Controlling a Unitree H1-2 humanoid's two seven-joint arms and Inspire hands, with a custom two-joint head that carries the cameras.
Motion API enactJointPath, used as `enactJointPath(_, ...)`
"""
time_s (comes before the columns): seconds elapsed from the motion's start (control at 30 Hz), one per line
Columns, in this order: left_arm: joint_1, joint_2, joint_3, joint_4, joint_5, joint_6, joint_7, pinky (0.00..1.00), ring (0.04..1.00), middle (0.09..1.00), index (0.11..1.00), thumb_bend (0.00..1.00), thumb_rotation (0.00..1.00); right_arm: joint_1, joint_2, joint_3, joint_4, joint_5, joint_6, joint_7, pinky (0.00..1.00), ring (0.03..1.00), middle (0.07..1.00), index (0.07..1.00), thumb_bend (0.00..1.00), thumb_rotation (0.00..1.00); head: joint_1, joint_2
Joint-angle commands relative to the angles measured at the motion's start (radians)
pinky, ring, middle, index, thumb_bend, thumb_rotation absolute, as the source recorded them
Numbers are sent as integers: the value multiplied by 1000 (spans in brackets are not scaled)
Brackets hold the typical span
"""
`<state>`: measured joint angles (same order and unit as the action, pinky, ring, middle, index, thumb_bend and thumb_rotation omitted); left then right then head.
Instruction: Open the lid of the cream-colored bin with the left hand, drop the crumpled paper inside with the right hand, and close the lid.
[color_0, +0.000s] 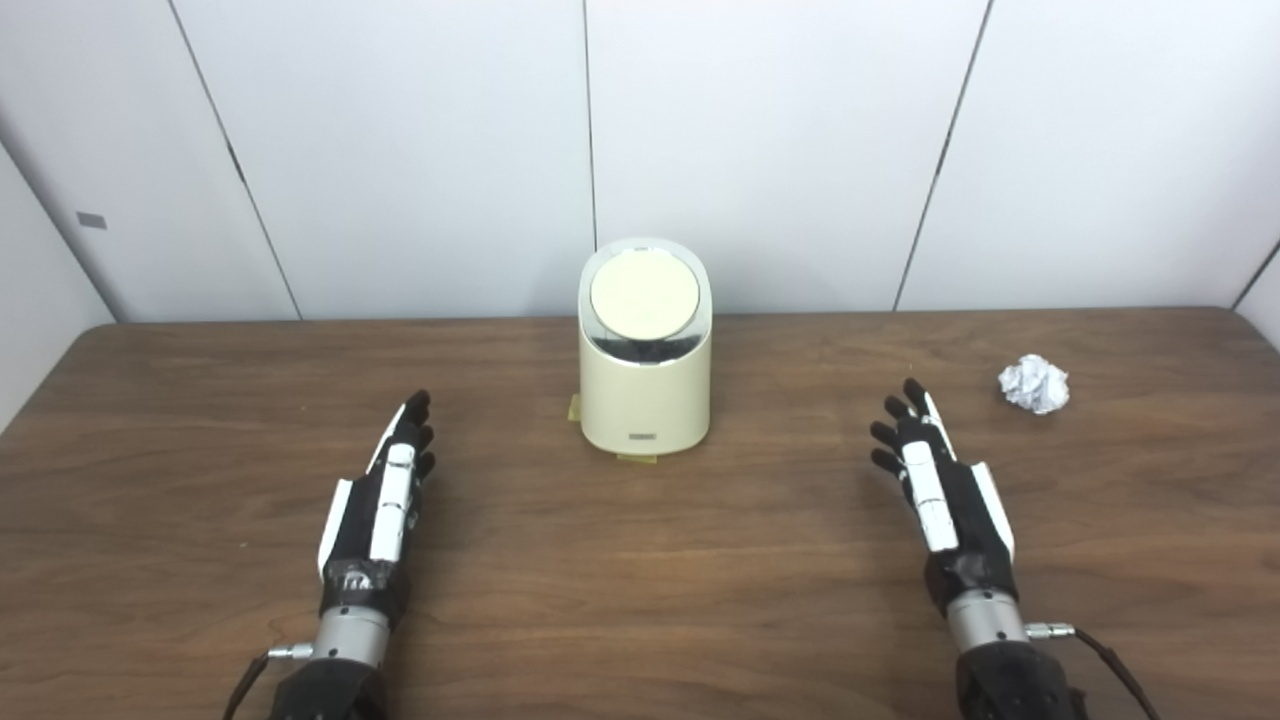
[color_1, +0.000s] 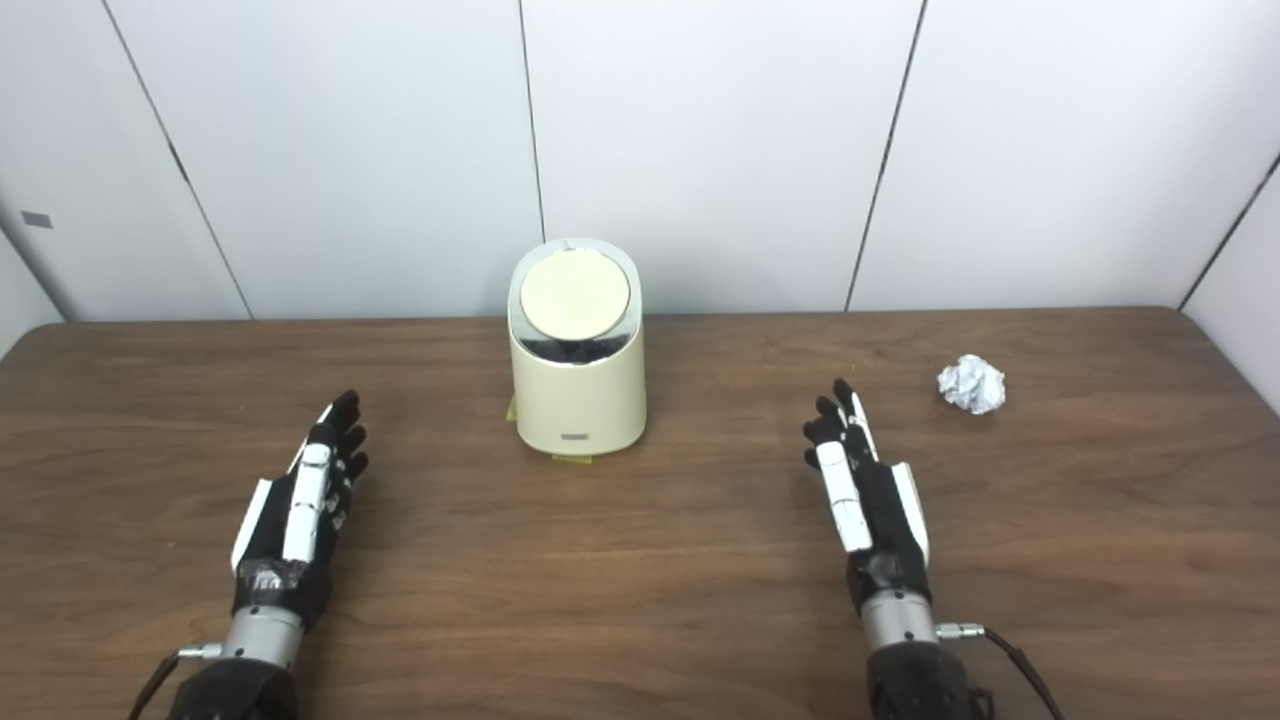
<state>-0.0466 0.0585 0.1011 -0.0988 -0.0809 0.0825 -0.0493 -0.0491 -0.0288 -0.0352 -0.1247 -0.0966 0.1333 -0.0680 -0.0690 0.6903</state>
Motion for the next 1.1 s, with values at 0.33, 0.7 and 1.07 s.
enactJointPath(0.33,-31,7,7,-29,-12,-14,5,1000,1000,1000,1000,435,935,-29,0,0,-30,16,-29,5,875,901,950,988,532,999,5,1)
enactJointPath(0.7,-200,40,-30,-170,120,199,44,982,964,955,997,686,454,-21,-20,12,-29,-1,-24,13,881,914,958,994,534,1000,22,-19)
enactJointPath(1.07,-543,137,-161,-72,280,350,-3,896,941,955,997,813,283,-22,-25,25,-19,-17,-29,23,861,906,947,997,553,1000,31,-22)
